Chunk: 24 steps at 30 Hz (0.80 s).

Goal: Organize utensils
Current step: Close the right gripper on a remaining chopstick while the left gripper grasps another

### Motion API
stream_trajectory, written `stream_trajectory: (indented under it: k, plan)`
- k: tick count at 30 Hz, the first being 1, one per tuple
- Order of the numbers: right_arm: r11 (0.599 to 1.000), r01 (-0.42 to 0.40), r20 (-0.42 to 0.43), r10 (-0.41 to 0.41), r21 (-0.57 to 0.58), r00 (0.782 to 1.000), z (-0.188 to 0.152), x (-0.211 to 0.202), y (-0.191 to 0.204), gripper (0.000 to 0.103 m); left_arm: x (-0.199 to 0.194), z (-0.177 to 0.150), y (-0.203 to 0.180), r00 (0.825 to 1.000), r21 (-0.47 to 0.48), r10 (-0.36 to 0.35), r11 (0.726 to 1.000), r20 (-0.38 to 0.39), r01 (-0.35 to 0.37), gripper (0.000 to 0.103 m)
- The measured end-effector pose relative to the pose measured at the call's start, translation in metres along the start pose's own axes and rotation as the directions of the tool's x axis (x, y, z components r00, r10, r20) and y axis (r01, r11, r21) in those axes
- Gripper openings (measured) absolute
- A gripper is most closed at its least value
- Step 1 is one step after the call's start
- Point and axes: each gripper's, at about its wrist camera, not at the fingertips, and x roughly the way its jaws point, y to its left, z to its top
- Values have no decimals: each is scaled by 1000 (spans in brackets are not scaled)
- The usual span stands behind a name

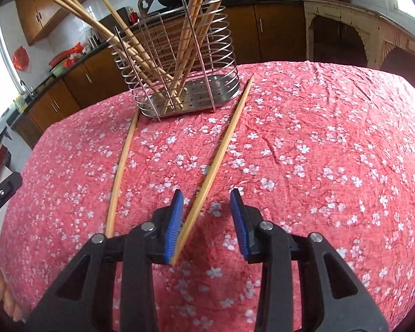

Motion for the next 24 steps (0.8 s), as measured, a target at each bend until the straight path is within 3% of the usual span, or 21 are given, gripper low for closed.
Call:
stream_trajectory:
  k: [3,6,7,12,16,24]
  plan:
    - [999,30,3,-30,-24,1000,2,2,5,30,2,-1,0,1000,-3,-5,1000,-9,5,52]
    - [999,49,-2,-49,-16,999,5,4,-1,10,4,-2,-5,1000,3,-18,1000,-15,18,52]
    - [999,48,-2,-48,-4,999,7,4,-7,9,4,-2,-6,1000,7,-23,1000,-18,23,52]
    - [992,108,1,-109,60,994,16,2,-44,8,6,-6,-23,995,23,-96,995,-42,97,52]
    - [960,200,-6,-202,197,979,26,-5,-94,8,10,-12,-45,984,46,-160,985,-76,164,52]
    - [975,164,-12,-164,148,986,25,-9,-106,8,37,-27,-95,971,106,-165,977,-173,185,52]
